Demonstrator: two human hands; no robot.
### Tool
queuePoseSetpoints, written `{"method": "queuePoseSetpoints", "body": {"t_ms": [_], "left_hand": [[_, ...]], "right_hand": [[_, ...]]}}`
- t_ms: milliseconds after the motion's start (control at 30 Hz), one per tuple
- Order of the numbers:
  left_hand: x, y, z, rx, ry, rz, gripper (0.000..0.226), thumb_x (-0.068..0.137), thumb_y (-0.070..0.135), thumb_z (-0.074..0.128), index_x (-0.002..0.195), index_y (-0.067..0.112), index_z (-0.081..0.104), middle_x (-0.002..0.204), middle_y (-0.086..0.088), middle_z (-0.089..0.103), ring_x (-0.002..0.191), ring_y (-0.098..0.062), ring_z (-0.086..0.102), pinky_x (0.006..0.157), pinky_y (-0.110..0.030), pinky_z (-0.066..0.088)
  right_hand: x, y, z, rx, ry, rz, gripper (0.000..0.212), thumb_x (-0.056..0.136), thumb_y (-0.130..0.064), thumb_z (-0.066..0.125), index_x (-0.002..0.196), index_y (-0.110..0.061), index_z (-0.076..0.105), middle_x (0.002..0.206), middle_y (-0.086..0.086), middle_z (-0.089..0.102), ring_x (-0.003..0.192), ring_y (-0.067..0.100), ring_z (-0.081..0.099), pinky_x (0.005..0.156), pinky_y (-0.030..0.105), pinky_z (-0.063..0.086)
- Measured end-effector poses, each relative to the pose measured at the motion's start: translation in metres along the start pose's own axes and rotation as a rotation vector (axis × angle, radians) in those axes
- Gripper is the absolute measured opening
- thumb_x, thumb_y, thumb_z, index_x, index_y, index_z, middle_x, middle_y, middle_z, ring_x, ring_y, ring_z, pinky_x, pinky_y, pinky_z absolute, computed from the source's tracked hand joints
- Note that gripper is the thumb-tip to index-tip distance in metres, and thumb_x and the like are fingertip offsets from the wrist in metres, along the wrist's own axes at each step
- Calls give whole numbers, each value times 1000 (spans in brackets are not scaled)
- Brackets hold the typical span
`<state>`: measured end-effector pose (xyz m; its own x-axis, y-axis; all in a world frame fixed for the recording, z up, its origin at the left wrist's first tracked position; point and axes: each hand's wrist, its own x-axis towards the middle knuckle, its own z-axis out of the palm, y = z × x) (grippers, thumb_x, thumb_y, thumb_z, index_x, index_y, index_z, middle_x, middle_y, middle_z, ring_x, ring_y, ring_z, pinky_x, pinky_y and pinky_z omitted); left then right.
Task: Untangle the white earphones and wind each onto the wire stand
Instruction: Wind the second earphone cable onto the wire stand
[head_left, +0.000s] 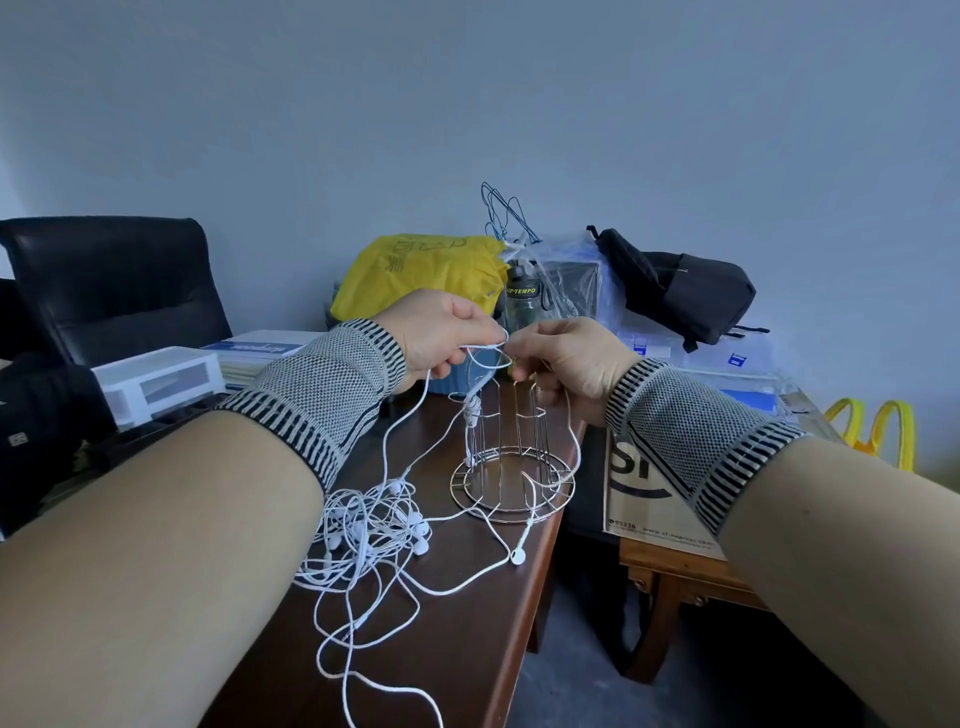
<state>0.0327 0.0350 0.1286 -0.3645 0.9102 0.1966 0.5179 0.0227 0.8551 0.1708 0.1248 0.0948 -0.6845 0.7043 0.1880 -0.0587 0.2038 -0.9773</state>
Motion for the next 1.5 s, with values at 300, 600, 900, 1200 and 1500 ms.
{"method": "queuePoseSetpoints", "body": {"t_ms": [300, 600, 900, 1200, 1500], "left_hand": [[10, 2, 6, 67, 36, -7, 26, 88, 32, 70, 101, 10, 71, 67, 2, 50, 37, -5, 27, 39, -19, 23], [47, -10, 6, 48, 15, -74, 24, 92, 35, 63, 91, 13, 70, 63, 3, 33, 44, -9, 23, 41, -20, 19], [68, -6, -10, 179, -342, -278, 26, 85, 31, 71, 79, 9, 59, 48, 12, 34, 41, -4, 21, 38, -17, 19], [48, -32, 14, 159, -311, -140, 55, 43, 46, 85, 79, 13, 59, 60, -3, 29, 46, -14, 19, 45, -19, 17], [10, -20, 3, -9, -266, -206, 21, 97, 14, 55, 78, 14, 45, 46, 6, 30, 36, -4, 21, 35, -14, 16]], "right_hand": [[-5, 4, -14, 72, 18, 11, 18, 89, -10, 61, 72, -9, 58, 52, 4, 45, 40, 12, 27, 38, 20, 26], [31, 13, -18, 213, 92, 63, 21, 93, -7, 50, 73, -4, 57, 58, 6, 56, 44, 15, 38, 42, 23, 32], [69, -11, -10, 313, -13, 198, 24, 96, -12, 49, 76, -7, 60, 63, 8, 59, 52, 17, 56, 45, 22, 46], [40, -18, 22, 462, 35, 56, 26, 95, -11, 50, 71, -6, 57, 54, 2, 55, 47, 12, 52, 52, 23, 44], [10, -26, 37, 317, 250, -82, 18, 88, -16, 61, 72, -9, 65, 69, 3, 63, 73, 23, 56, 71, 38, 46]]}}
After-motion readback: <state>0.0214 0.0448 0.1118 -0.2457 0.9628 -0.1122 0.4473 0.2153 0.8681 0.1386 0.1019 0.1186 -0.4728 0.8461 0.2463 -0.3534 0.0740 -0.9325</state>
